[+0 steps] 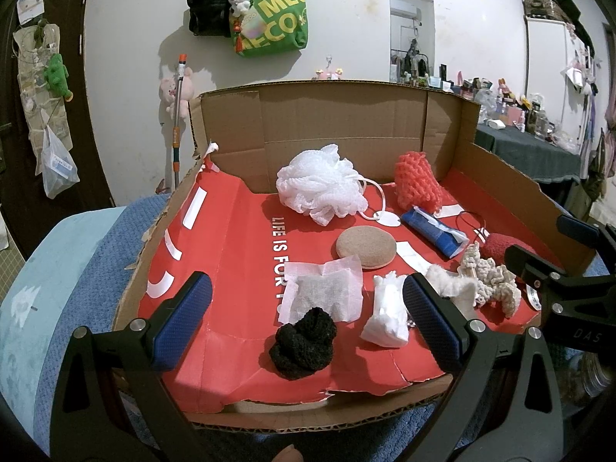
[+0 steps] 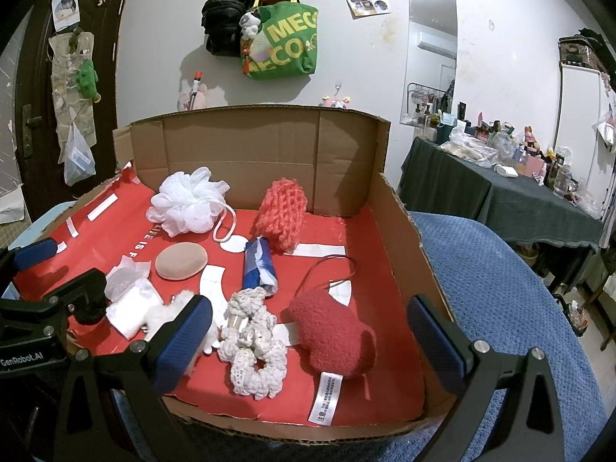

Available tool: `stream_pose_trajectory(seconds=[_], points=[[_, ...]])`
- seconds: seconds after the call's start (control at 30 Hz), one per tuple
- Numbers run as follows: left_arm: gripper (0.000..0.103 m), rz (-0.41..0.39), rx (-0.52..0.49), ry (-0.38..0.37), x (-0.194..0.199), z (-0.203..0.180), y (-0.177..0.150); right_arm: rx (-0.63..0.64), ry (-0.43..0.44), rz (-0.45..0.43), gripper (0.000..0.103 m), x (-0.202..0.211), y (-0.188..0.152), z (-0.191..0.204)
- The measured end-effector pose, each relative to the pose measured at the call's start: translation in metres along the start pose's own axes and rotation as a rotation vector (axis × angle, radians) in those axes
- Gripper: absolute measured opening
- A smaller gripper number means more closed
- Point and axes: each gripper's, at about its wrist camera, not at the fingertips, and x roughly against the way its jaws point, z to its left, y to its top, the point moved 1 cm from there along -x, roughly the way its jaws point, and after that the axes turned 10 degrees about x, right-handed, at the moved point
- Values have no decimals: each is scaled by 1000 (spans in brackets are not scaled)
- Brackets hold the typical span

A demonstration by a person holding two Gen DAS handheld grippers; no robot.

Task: Organize soft objects

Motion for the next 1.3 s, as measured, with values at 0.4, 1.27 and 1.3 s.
stream_pose_trajectory(seconds=[0.4, 1.27, 1.3], points=[[101, 0, -1, 0, 0, 0, 0, 0, 0, 0, 103, 0, 0, 1], [101, 1, 0, 1, 0, 0, 0, -3, 4, 7, 103, 0, -2, -2], [101, 0, -1, 0, 0, 0, 0, -3, 4, 6, 103, 0, -2, -2]])
